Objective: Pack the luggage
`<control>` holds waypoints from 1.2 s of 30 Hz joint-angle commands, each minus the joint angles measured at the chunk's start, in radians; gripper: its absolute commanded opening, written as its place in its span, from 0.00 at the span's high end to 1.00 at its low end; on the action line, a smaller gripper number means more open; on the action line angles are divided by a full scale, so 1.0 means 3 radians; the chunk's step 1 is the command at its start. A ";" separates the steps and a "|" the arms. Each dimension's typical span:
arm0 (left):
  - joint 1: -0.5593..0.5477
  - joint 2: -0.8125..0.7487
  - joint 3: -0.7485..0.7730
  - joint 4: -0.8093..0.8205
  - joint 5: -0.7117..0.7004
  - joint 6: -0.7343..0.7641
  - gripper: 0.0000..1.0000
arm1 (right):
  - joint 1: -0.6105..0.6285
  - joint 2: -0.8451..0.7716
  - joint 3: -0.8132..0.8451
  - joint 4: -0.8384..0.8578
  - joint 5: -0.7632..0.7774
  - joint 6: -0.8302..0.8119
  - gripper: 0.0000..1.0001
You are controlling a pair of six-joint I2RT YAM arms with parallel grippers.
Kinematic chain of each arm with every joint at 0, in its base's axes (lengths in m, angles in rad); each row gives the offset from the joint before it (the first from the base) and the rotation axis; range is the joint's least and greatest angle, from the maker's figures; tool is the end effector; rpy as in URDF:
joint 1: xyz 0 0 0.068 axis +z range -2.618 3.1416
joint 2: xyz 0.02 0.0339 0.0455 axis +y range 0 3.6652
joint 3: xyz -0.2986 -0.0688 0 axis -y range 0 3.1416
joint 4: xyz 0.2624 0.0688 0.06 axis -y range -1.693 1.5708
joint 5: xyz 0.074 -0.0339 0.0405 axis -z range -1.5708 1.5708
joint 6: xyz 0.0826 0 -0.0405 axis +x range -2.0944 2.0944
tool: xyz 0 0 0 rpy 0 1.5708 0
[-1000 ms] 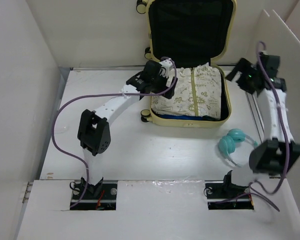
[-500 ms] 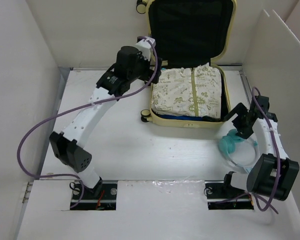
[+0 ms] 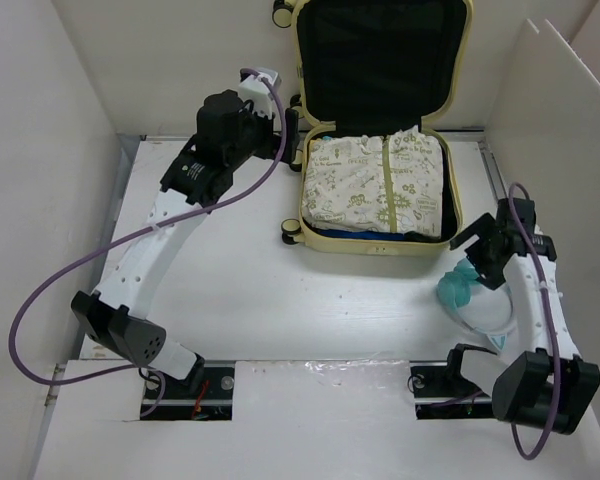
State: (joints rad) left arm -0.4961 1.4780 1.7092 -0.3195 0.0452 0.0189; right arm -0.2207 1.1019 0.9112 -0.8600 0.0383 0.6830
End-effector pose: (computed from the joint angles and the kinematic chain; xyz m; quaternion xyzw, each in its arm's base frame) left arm 0.3411 -0.1889 0.5155 0.2026 0.7092 -0.1757 0.6520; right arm 0.2256 -0.0538 0.2532 0.4263 0.8671 0.0409 0.2545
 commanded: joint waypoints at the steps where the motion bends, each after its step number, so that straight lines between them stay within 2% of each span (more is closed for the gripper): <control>1: -0.0003 -0.0161 0.0004 0.0104 0.0059 0.0034 0.00 | -0.0031 -0.0190 0.0306 -0.0498 0.0501 0.0229 0.00; 4: -0.0003 -0.0192 0.0004 0.0104 0.0059 0.0034 0.00 | -0.0393 -0.0446 0.0338 -0.0498 0.0378 0.0320 0.00; 8: -0.0003 -0.0258 -0.0026 0.0104 0.0059 0.0034 0.00 | -0.0608 -0.0482 0.0338 -0.0427 0.0527 0.0351 0.00; 12: -0.0003 -0.0289 -0.0057 0.0104 0.0059 0.0065 0.00 | -0.0747 -0.0089 0.0307 -0.0196 0.0231 0.0402 0.00; 20: -0.0003 -0.0289 -0.0058 0.0068 -0.0008 0.0167 0.00 | -0.0747 -0.0048 -0.0245 0.0381 0.0041 0.1158 0.00; 23: -0.0003 -0.0223 -0.0027 0.0037 -0.0038 0.0198 0.00 | -0.0747 0.0166 -0.0373 0.0606 -0.0168 0.1195 0.00; 32: -0.0003 -0.0095 0.0040 -0.0024 -0.0171 0.0259 0.00 | -0.0747 0.0586 -0.0501 0.0868 -0.0174 0.1226 0.00; 33: -0.0003 -0.0095 0.0040 -0.0024 -0.0171 0.0290 0.00 | -0.0747 0.0627 -0.0501 0.0903 -0.0174 0.1185 0.02; 36: -0.0003 -0.0064 0.0070 -0.0055 -0.0202 0.0290 0.00 | -0.0747 0.0699 -0.0471 0.0934 -0.0143 0.1088 0.18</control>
State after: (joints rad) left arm -0.4961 1.4582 1.6890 -0.3477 0.0067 0.0895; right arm -0.4389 1.3071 0.7563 -0.6384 -0.0120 1.0241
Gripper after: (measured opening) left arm 0.997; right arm 0.846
